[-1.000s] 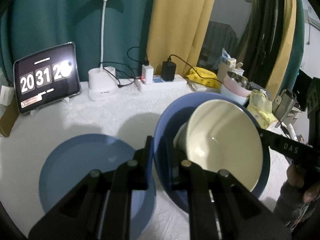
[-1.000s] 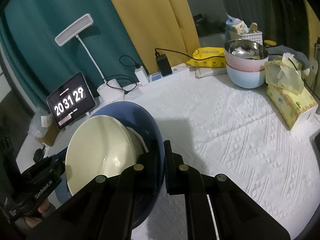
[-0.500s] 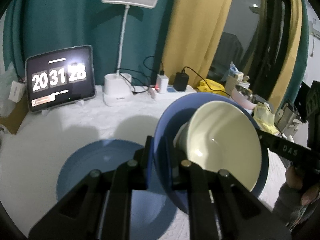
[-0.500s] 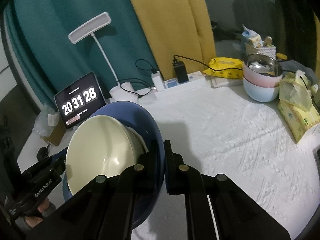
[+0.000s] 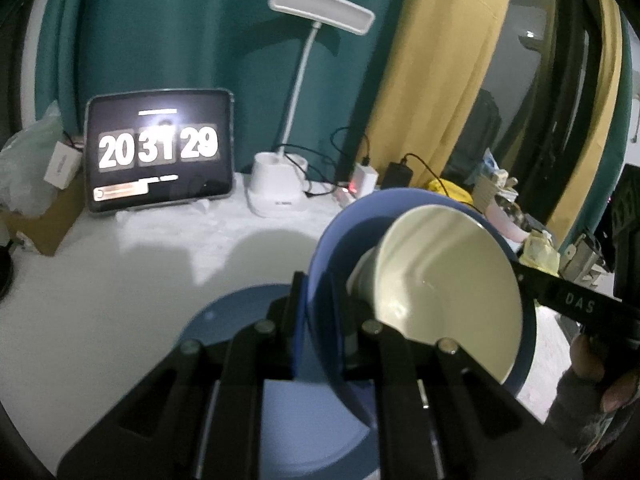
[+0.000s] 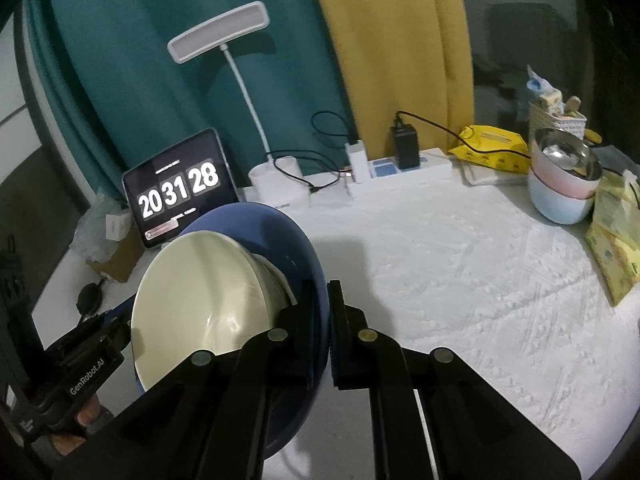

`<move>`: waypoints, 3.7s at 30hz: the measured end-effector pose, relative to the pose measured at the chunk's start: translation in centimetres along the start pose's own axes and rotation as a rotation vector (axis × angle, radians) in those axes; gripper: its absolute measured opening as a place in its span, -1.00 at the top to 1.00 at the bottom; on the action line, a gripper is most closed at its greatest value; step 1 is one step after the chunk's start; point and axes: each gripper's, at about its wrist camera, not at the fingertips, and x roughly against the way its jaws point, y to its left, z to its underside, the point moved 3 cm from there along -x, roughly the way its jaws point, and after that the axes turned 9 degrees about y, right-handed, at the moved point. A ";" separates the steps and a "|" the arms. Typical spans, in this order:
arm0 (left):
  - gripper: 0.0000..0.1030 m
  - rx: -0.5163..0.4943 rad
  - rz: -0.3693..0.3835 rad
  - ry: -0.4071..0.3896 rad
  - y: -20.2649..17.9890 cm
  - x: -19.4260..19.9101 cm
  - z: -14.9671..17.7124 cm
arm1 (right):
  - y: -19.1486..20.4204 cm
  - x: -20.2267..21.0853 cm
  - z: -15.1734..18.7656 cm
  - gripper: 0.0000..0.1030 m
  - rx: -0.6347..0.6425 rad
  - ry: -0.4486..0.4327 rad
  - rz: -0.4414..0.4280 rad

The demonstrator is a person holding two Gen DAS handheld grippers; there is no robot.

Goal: Organize plates and bowls

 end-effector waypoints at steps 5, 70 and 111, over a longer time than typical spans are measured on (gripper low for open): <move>0.81 0.027 -0.024 -0.004 2.2 0.6 0.1 | 2.2 -1.1 -0.3 0.84 0.027 0.019 -0.018; 0.11 0.055 -0.239 0.040 7.4 1.7 2.4 | 5.4 -6.2 1.6 0.25 0.111 0.107 0.081; -0.54 -0.014 -0.177 -0.065 1.4 8.8 5.2 | 4.4 3.0 5.4 -0.12 0.126 -0.028 0.145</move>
